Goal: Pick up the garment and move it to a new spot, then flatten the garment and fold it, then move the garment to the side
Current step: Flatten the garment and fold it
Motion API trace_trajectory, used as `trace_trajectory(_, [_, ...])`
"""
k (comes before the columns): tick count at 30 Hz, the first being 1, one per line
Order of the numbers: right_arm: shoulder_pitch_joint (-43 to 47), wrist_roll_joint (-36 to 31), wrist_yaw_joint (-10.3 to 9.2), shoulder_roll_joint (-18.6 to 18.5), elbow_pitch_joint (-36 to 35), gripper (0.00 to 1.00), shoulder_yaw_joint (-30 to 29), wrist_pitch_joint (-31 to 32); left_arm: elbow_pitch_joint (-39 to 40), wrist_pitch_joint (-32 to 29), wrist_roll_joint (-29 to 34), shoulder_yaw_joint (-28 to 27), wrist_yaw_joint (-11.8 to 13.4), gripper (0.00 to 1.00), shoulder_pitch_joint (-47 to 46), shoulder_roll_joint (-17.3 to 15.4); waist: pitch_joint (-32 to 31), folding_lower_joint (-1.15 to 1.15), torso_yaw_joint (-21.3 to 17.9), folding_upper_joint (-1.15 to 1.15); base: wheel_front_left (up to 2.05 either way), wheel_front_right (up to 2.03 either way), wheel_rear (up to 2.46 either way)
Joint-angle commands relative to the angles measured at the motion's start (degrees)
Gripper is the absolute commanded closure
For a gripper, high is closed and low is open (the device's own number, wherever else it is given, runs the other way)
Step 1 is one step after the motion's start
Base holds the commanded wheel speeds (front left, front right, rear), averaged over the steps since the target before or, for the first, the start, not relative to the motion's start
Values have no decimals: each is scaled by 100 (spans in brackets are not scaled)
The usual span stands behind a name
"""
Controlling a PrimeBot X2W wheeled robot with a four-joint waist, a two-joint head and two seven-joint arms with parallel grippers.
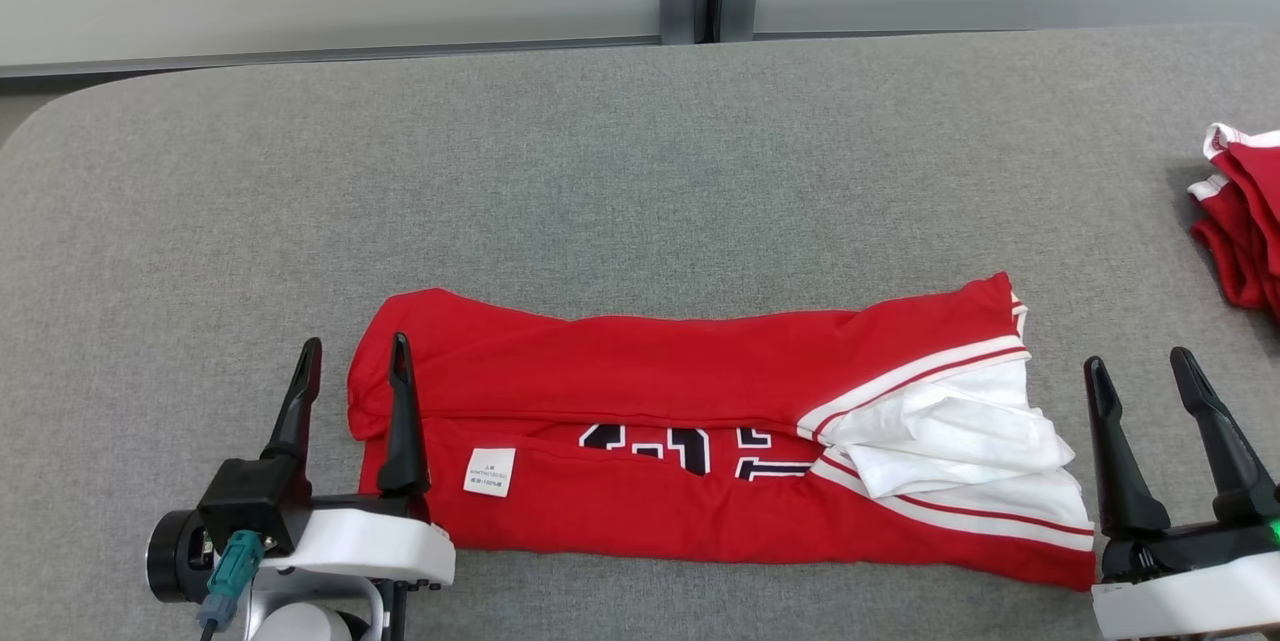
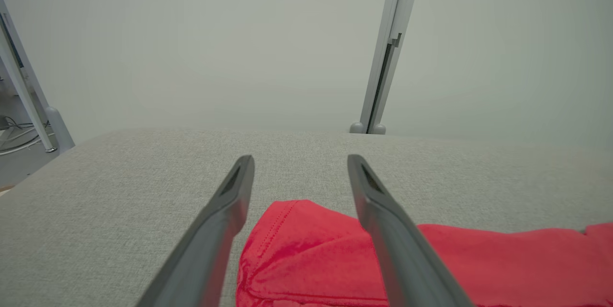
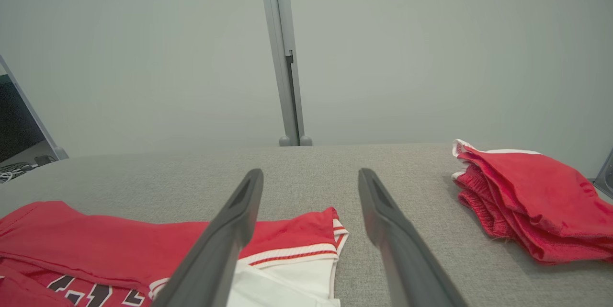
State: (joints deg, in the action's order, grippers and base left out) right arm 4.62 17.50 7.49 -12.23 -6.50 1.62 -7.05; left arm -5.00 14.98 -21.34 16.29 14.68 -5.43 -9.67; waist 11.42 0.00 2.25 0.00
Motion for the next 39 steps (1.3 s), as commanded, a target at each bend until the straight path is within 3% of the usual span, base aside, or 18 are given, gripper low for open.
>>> trace_trajectory(1, [-9, -20, 0, -30, 9, 0, -15, 3, -23, 27, 29, -32, -27, 0, -16, -5, 5, 0, 7, 0, 0, 0, 0])
trace_trajectory(5, [-66, -3, 0, -67, 159, 0, -50, 26, -67, 27, 115, -38, -62, 0, -69, 28, 49, 0, 41, 0, 0, 0, 0])
trace_trajectory(10, [-305, 211, 0, -137, 1113, 0, -36, -19, -92, 27, 208, 6, -124, 0, -177, 135, 262, 0, 167, 0, 0, 0, 0])
trace_trajectory(16, [-696, 579, 0, -182, 2392, 0, 428, -193, -159, 27, 307, 17, -206, 0, -323, 280, 482, 0, 313, 0, 0, 0, 0])
trace_trajectory(21, [-836, 982, 2, -170, 3058, 0, 991, -56, -203, 27, 367, -13, -261, 0, -373, 383, 566, 0, 358, 0, 0, 0, 0])
trace_trajectory(23, [-842, 1127, 2, -179, 3227, 62, 1186, 50, -219, 27, 381, -40, -280, 0, -393, 396, 586, 0, 359, 0, 0, 0, 0])
trace_trajectory(24, [-828, 1224, 2, -189, 3304, 100, 1292, 131, -225, 27, 400, -57, -295, 0, -403, 405, 591, 0, 359, 0, 0, 0, 0])
trace_trajectory(30, [-854, 1529, -7, -452, 3395, 100, 1560, -5, -249, 27, 472, -161, -358, 0, -403, 451, 571, 0, 318, 0, 0, 0, 0])
trace_trajectory(39, [-929, 1616, -21, -895, 3268, 100, 1193, -515, -291, 27, 529, -275, -458, 0, -238, 510, 346, 0, 284, 0, 0, 0, 0])
